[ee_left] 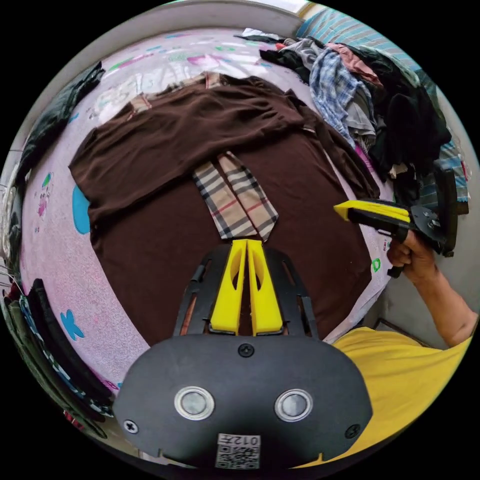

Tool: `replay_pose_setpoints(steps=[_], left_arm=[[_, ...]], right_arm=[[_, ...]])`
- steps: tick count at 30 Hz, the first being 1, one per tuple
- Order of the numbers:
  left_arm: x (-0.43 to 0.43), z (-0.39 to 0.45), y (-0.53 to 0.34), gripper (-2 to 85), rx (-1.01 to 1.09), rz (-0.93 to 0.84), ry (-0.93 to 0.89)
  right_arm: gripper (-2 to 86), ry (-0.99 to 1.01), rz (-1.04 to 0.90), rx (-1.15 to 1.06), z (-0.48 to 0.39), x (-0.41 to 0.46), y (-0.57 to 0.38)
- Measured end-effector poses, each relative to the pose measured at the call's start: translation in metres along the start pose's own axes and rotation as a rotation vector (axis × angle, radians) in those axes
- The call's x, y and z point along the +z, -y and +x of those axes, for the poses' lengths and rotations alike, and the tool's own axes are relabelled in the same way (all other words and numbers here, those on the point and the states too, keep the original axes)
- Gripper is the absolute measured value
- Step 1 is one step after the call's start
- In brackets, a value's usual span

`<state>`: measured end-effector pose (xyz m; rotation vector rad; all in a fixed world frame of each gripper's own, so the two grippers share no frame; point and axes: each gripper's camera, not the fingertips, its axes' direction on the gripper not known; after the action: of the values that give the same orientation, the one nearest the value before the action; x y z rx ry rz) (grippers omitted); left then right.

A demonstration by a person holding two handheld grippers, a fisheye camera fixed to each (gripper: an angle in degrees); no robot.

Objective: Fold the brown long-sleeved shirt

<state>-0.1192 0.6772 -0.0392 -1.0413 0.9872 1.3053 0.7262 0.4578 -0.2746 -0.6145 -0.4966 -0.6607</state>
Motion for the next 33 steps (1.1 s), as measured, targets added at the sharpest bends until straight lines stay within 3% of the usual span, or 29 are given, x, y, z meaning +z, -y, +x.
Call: replay_pose_setpoints(steps=[4,8,13,17,21,25,29,33], left_arm=[[-0.009,0.049,0.012,0.4,0.120,0.039,-0.019],[0.004,0.128,0.051,0.4,0.297,0.012,-0.070],[0.020,0.242,0.089,0.4,0.565,-0.021,-0.049],[0.042,0.327,0.098,0.6,0.787,-0.078,0.025],[0.043,0.352,0.110,1.3,0.772,-0.106,-0.024],[0.025,0.356,0.133,3.5,0.739,-0.100,-0.078],[-0.009,0.370,0.138,7.5,0.806,-0.030,-0.082],[-0.034,0.360,0.143,9.4,0.741,0.030,-0.004]], right_arm=[[4.3,-0.233,0.112,0.278,0.132,-0.050,-0.094],[6.8,-0.182,0.081,0.501,0.244,-0.045,-0.170],[7.0,-0.074,0.114,0.520,0.275,-0.016,-0.196],[3.4,-0.170,0.060,0.471,0.276,0.013,-0.204],[1.5,-0.101,0.031,0.438,0.289,0.017,-0.212],[0.8,0.206,0.157,0.539,0.327,-0.014,-0.221],[0.7,0.278,0.193,0.476,0.325,-0.035,-0.203],[0.6,0.333,0.220,0.435,0.312,-0.040,-0.187]])
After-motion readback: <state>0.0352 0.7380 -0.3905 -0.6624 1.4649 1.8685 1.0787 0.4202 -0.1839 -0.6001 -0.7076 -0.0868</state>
